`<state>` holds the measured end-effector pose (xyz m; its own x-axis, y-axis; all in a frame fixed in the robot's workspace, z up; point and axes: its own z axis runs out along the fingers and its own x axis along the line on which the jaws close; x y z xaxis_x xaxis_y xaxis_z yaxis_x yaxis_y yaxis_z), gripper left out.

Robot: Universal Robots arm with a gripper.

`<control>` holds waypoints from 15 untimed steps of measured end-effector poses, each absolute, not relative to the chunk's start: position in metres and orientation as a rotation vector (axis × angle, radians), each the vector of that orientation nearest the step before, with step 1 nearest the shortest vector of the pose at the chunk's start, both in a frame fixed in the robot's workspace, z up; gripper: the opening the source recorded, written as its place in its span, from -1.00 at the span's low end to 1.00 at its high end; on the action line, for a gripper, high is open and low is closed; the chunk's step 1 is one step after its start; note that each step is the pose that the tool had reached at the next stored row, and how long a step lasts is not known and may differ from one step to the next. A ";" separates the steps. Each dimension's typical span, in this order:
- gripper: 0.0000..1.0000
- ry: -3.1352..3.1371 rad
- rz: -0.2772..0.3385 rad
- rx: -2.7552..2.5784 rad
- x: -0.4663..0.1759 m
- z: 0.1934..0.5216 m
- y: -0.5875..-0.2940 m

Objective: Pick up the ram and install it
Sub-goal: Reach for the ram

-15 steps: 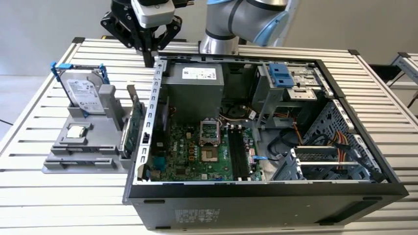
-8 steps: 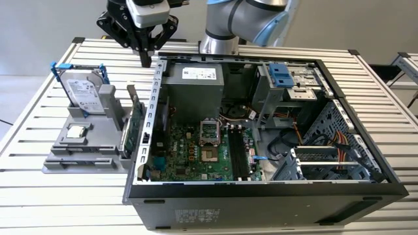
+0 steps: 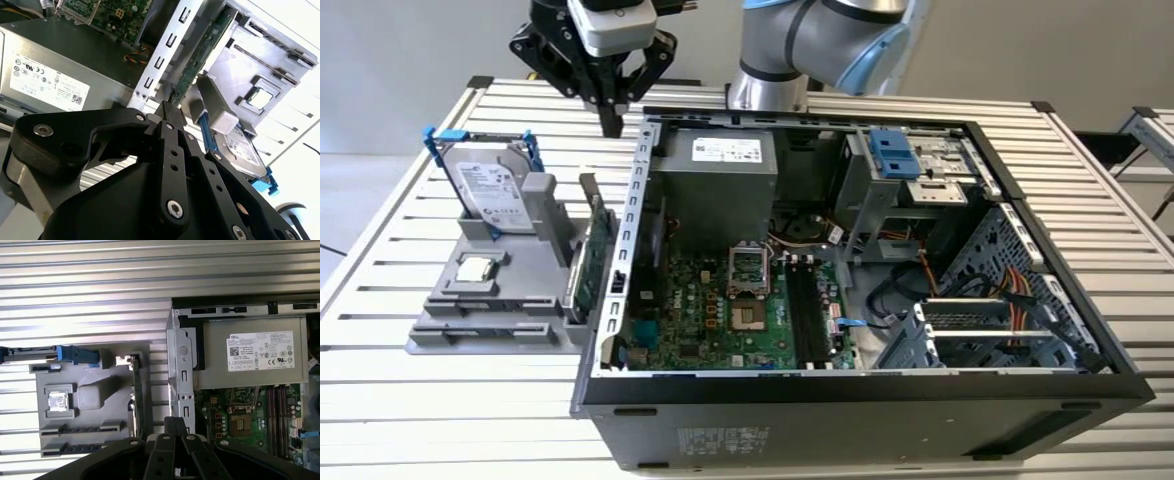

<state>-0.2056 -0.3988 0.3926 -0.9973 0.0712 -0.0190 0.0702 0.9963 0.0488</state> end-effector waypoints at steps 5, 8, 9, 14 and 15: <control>-1.00 3.118 0.075 0.110 -0.209 0.393 -0.399; -1.00 3.118 0.075 0.110 -0.211 0.393 -0.399; -1.00 3.118 0.075 0.110 -0.212 0.393 -0.399; -1.00 3.118 0.075 0.110 -0.217 0.393 -0.399; -1.00 3.118 0.075 0.110 -0.218 0.393 -0.399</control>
<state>-0.2176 -0.3988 0.3926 -0.9973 0.0712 -0.0190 0.0702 0.9963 0.0488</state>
